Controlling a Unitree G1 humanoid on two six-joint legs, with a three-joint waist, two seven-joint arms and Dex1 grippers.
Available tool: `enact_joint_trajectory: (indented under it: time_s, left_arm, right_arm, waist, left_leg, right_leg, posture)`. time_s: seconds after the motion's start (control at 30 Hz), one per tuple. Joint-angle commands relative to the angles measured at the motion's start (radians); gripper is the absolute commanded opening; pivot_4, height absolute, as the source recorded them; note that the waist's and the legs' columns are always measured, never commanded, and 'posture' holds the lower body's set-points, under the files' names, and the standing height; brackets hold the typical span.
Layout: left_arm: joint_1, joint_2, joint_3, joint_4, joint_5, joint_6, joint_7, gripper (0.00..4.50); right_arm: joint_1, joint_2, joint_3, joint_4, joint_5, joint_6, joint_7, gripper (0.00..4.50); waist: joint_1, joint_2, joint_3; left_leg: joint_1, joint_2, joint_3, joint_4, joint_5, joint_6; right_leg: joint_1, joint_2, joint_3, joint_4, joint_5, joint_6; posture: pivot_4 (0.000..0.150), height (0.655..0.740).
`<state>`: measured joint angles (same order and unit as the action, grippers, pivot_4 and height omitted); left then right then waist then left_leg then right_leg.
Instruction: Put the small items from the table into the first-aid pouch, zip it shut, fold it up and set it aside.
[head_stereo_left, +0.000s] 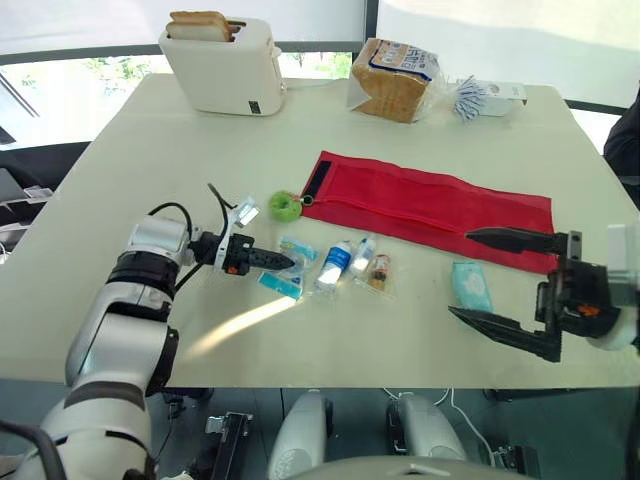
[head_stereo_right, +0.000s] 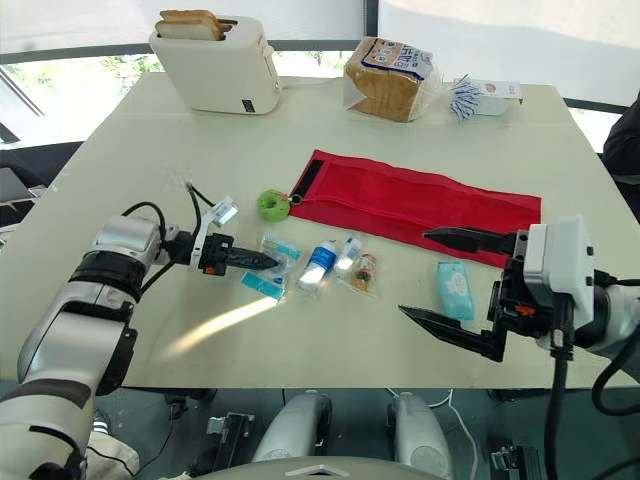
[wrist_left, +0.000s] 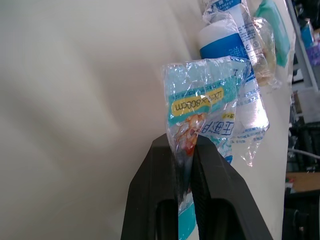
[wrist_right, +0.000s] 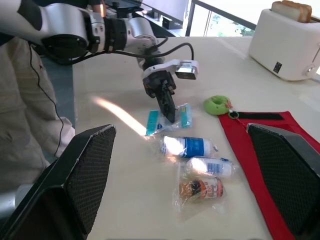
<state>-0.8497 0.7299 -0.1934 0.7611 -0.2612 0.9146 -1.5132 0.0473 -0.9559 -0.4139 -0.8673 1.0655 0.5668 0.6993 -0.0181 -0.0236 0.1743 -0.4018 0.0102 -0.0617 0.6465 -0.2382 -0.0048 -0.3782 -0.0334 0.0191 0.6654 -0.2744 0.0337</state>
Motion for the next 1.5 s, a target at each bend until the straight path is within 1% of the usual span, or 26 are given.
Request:
enact_joint_trajectory:
  time_s: [0.03, 0.1, 0.17, 0.27, 0.3, 0.33, 0.43, 0.5, 0.57, 0.63, 0.7, 0.77, 0.8, 0.93, 1.2, 1.3, 1.4, 1.43, 1.5]
  left_arm:
    - [0.068, 0.077, 0.176, -0.222, -0.119, 0.178, 0.081, 0.04]
    - [0.147, 0.093, 0.299, -0.411, -0.190, 0.319, 0.170, 0.04]
    - [0.201, 0.067, 0.415, -0.578, -0.239, 0.447, 0.279, 0.04]
    - [0.228, -0.053, 0.576, -0.806, -0.278, 0.659, 0.453, 0.04]
    - [0.237, -0.108, 0.616, -0.869, -0.304, 0.688, 0.528, 0.04]
    - [0.245, -0.146, 0.642, -0.908, -0.331, 0.699, 0.587, 0.04]
    - [0.263, -0.343, 0.707, -1.037, -0.422, 0.700, 0.815, 0.04]
    - [0.275, -0.460, 0.732, -1.105, -0.480, 0.700, 0.960, 0.04]
    - [0.279, -0.560, 0.746, -1.153, -0.543, 0.700, 1.086, 0.04]
    - [0.291, -0.616, 0.747, -1.181, -0.611, 0.700, 1.171, 0.04]
    - [0.300, -0.631, 0.755, -1.185, -0.682, 0.700, 1.243, 0.00]
    - [0.300, -0.626, 0.766, -1.169, -0.754, 0.700, 1.306, 0.00]
    - [0.302, -0.620, 0.768, -1.161, -0.787, 0.700, 1.332, 0.00]
    - [0.313, -0.583, 0.760, -1.122, -0.905, 0.700, 1.415, 0.00]
    - [0.296, -0.516, 0.748, -1.037, -1.061, 0.700, 1.516, 0.00]
    - [0.298, -0.502, 0.732, -1.021, -1.121, 0.681, 1.548, 0.00]
    - [0.309, -0.480, 0.704, -1.012, -1.184, 0.649, 1.582, 0.00]
    - [0.317, -0.471, 0.692, -1.010, -1.208, 0.635, 1.594, 0.00]
    - [0.334, -0.450, 0.666, -1.013, -1.248, 0.604, 1.610, 0.00]
  right_arm:
    - [-0.068, 0.023, 0.091, -0.033, 0.025, 0.059, -0.175, 4.50]
    - [-0.113, 0.014, 0.164, -0.045, 0.040, 0.129, -0.276, 4.50]
    - [-0.189, 0.005, 0.246, -0.015, 0.073, 0.225, -0.374, 4.50]
    - [-0.309, 0.105, 0.365, 0.080, 0.176, 0.303, -0.496, 4.50]
    - [-0.354, 0.153, 0.408, 0.117, 0.170, 0.325, -0.531, 4.50]
    - [-0.388, 0.185, 0.437, 0.142, 0.163, 0.344, -0.560, 4.50]
    - [-0.496, 0.328, 0.526, 0.283, 0.174, 0.425, -0.656, 4.50]
    - [-0.553, 0.418, 0.553, 0.359, 0.186, 0.459, -0.699, 4.50]
    - [-0.596, 0.502, 0.564, 0.413, 0.201, 0.477, -0.732, 4.50]
    - [-0.625, 0.569, 0.564, 0.467, 0.193, 0.492, -0.774, 4.50]
    - [-0.635, 0.607, 0.542, 0.481, 0.193, 0.498, -0.798, 3.95]
    - [-0.643, 0.632, 0.516, 0.485, 0.216, 0.505, -0.819, 2.99]
    - [-0.645, 0.639, 0.506, 0.484, 0.222, 0.508, -0.830, 2.68]
    - [-0.626, 0.638, 0.464, 0.459, 0.257, 0.524, -0.865, 2.68]
    - [-0.587, 0.624, 0.434, 0.433, 0.295, 0.531, -0.906, 2.68]
    - [-0.578, 0.631, 0.441, 0.426, 0.300, 0.530, -0.915, 1.77]
    - [-0.575, 0.646, 0.448, 0.426, 0.298, 0.526, -0.922, 0.32]
    - [-0.575, 0.651, 0.449, 0.427, 0.298, 0.525, -0.924, 0.07]
    - [-0.574, 0.656, 0.447, 0.427, 0.300, 0.524, -0.928, 0.07]
  waist:
    - [-0.003, 0.000, 0.000]
    - [-0.007, 0.000, 0.001]
    - [-0.007, 0.000, 0.001]
    - [0.008, 0.000, 0.000]
    - [0.009, -0.001, 0.000]
    - [0.008, -0.001, 0.000]
    - [0.006, -0.001, 0.000]
    - [0.006, -0.001, 0.000]
    - [0.005, -0.001, 0.000]
    - [0.003, -0.001, 0.000]
    - [0.003, -0.001, 0.000]
    - [0.003, -0.001, 0.000]
    - [0.003, -0.001, 0.000]
    - [0.004, -0.001, 0.000]
    - [0.002, -0.001, 0.000]
    - [0.002, -0.001, 0.000]
    - [0.002, -0.001, 0.000]
    - [0.002, -0.001, 0.000]
    - [0.002, -0.001, 0.000]
  left_leg:
    - [0.000, 0.001, -0.001, 0.000, 0.000, 0.000]
    - [0.000, 0.001, -0.002, 0.000, 0.000, 0.000]
    - [0.001, 0.001, -0.003, 0.000, 0.000, 0.000]
    - [0.000, 0.000, -0.004, 0.001, 0.000, 0.000]
    - [0.001, 0.000, -0.004, 0.002, 0.000, 0.000]
    - [0.001, 0.000, -0.004, 0.002, 0.000, 0.000]
    - [0.001, 0.000, -0.003, 0.002, 0.000, 0.000]
    - [0.001, 0.000, -0.003, 0.002, 0.000, 0.000]
    - [0.001, 0.000, -0.003, 0.002, 0.000, -0.001]
    - [0.001, 0.000, -0.001, 0.002, 0.001, -0.001]
    - [0.002, 0.000, 0.000, 0.002, 0.000, -0.001]
    - [0.002, -0.001, 0.000, 0.002, 0.000, -0.001]
    - [0.002, -0.001, 0.000, 0.002, 0.000, -0.001]
    - [0.002, -0.003, 0.000, 0.002, 0.000, 0.000]
    - [0.002, -0.004, 0.000, 0.002, 0.000, 0.000]
    - [0.002, -0.004, 0.000, 0.002, 0.000, 0.000]
    - [0.002, -0.004, 0.000, 0.001, 0.000, 0.000]
    - [0.002, -0.004, 0.000, 0.001, 0.000, 0.000]
    - [0.002, -0.004, 0.000, 0.001, 0.000, 0.000]
  right_leg:
    - [-0.001, 0.000, 0.001, 0.000, 0.000, 0.000]
    - [-0.001, 0.000, 0.002, 0.001, 0.000, 0.000]
    - [-0.001, -0.002, 0.002, 0.002, 0.000, 0.000]
    - [-0.001, -0.002, 0.001, 0.002, 0.000, 0.000]
    - [0.000, -0.002, 0.001, 0.001, 0.000, 0.000]
    - [0.000, -0.002, 0.001, 0.001, 0.000, 0.000]
    - [0.000, -0.002, 0.003, 0.002, 0.000, 0.000]
    - [0.000, -0.002, 0.003, 0.003, 0.001, 0.000]
    - [-0.002, -0.002, 0.004, 0.006, 0.001, 0.000]
    - [-0.003, -0.002, 0.005, 0.007, 0.001, 0.000]
    - [-0.003, -0.002, 0.006, 0.009, 0.001, 0.000]
    - [-0.003, -0.001, 0.006, 0.009, 0.001, 0.000]
    - [-0.003, -0.001, 0.006, 0.009, 0.001, 0.000]
    - [-0.003, -0.002, 0.006, 0.009, 0.001, 0.000]
    - [-0.003, -0.001, 0.006, 0.009, 0.001, 0.000]
    - [-0.003, -0.001, 0.006, 0.009, 0.001, 0.000]
    - [-0.003, -0.001, 0.006, 0.009, 0.001, 0.000]
    - [-0.003, -0.001, 0.006, 0.009, 0.001, 0.000]
    - [-0.003, -0.001, 0.006, 0.009, 0.001, 0.000]
  posture:
    - [0.150, 0.7400]
    - [0.150, 0.7400]
    - [0.150, 0.7400]
    - [0.150, 0.7400]
    - [0.150, 0.7400]
    - [0.150, 0.7400]
    - [0.150, 0.7400]
    - [0.150, 0.7400]
    - [0.150, 0.7400]
    - [0.150, 0.7400]
    - [0.150, 0.7400]
    - [0.150, 0.7400]
    - [0.150, 0.7400]
    - [0.150, 0.7400]
    - [0.150, 0.7400]
    - [0.150, 0.7400]
    - [0.150, 0.7400]
    - [0.150, 0.7400]
    - [0.150, 0.7400]
